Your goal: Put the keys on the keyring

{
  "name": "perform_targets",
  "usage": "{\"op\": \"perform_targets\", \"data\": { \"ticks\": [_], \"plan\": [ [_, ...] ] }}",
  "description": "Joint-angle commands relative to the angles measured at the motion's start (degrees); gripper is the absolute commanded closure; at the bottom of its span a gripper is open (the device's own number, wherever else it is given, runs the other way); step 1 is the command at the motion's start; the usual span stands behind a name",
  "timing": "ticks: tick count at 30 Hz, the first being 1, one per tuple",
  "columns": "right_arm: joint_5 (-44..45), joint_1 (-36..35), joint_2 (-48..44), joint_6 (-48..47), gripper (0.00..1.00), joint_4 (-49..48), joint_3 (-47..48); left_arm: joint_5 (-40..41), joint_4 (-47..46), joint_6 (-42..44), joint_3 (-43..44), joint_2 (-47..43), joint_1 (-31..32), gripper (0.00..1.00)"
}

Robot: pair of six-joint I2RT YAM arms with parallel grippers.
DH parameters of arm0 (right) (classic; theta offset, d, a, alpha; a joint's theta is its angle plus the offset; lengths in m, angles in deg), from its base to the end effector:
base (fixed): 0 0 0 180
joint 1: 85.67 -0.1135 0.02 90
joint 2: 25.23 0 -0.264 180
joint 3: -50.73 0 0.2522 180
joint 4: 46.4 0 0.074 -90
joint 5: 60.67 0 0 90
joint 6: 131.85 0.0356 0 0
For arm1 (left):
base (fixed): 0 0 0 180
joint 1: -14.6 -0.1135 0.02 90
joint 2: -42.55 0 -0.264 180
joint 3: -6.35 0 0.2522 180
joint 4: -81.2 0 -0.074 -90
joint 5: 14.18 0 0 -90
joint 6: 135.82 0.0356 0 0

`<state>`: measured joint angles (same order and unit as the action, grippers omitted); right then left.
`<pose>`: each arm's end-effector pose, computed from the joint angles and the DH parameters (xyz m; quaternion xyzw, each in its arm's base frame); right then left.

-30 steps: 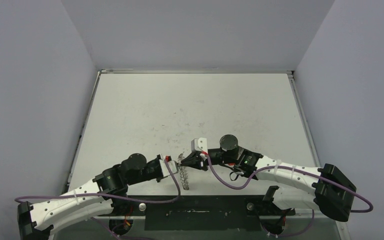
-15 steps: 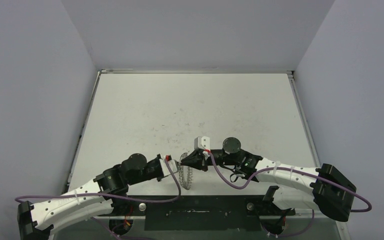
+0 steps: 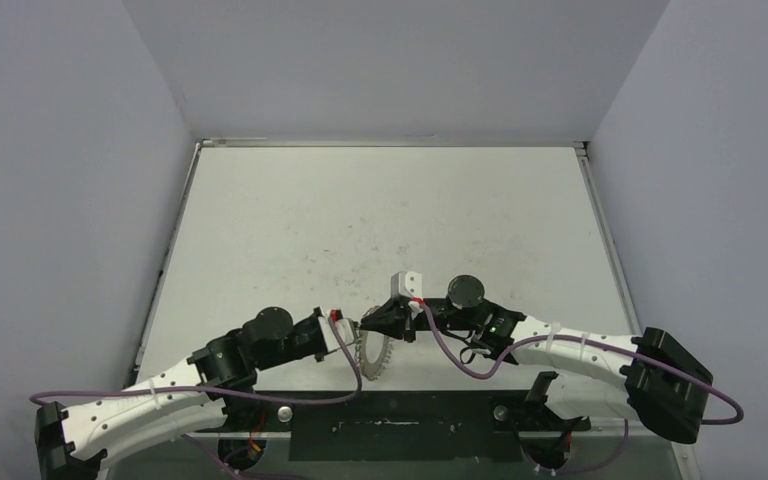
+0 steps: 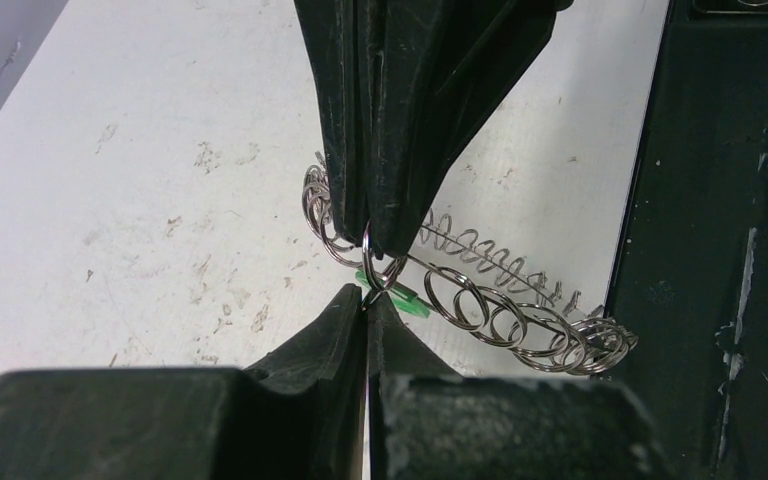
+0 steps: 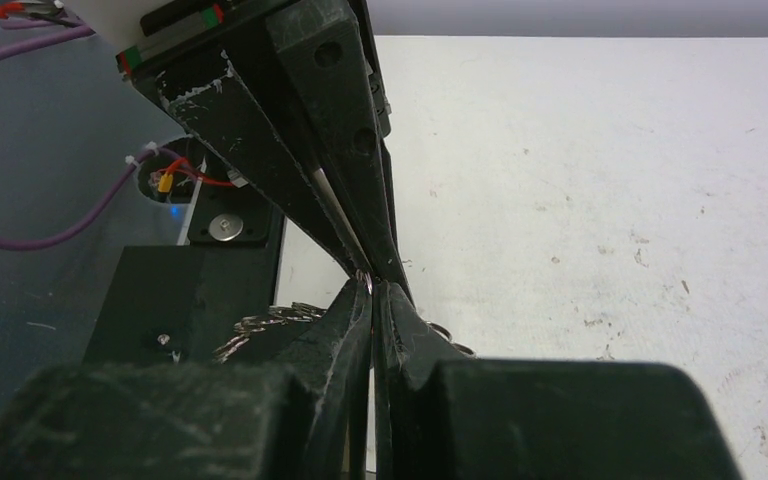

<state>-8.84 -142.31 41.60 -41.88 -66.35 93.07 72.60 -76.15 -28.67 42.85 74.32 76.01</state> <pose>0.1176 0.2187 0.2436 -0.5248 0.5057 0.5155 0.4507 0.0706 -0.1337 0.2396 0.5245 0.6152 -0.2426 0.5362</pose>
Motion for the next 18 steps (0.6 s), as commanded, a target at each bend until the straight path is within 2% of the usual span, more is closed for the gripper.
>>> {"op": "perform_targets", "data": {
  "ticks": [1, 4, 8, 9, 11, 16, 18],
  "plan": [
    [-0.56, -0.12, -3.73, -2.0, 1.0, -4.79, 1.57, 0.65, -2.68, -0.73, -0.83, -0.99, 0.03, 0.96],
    [1.15, 0.49, -5.23, -3.53, 1.0, -1.6, 1.87, 1.72, -3.05, -1.1, -1.15, -2.83, 0.03, 0.68],
    [1.95, 1.95, -7.23, -5.19, 1.0, 3.4, 2.46, 2.87, -2.9, -1.58, -1.79, -5.76, 0.08, 0.47],
    [2.03, 2.39, -7.7, -5.57, 1.0, 4.47, 2.49, 4.62, -2.56, -2.2, -1.95, -6.5, 0.08, 0.39],
    [2.05, 3.07, -8.85, -6.6, 1.0, 6.8, 2.26, 7.12, -1.69, -3.41, -1.92, -7.97, 0.03, 0.33],
    [2.46, 4.42, -12.55, -10.79, 1.0, 16.24, 2.35, 10.65, 1.17, -4.98, -1.98, -11.36, 0.03, 0.28],
    [3.37, 4.88, -13.97, -12.68, 1.0, 20.21, 2.65, 11.25, 1.28, -5.81, -2.36, -12.52, 0.03, 0.22]
  ]
}}
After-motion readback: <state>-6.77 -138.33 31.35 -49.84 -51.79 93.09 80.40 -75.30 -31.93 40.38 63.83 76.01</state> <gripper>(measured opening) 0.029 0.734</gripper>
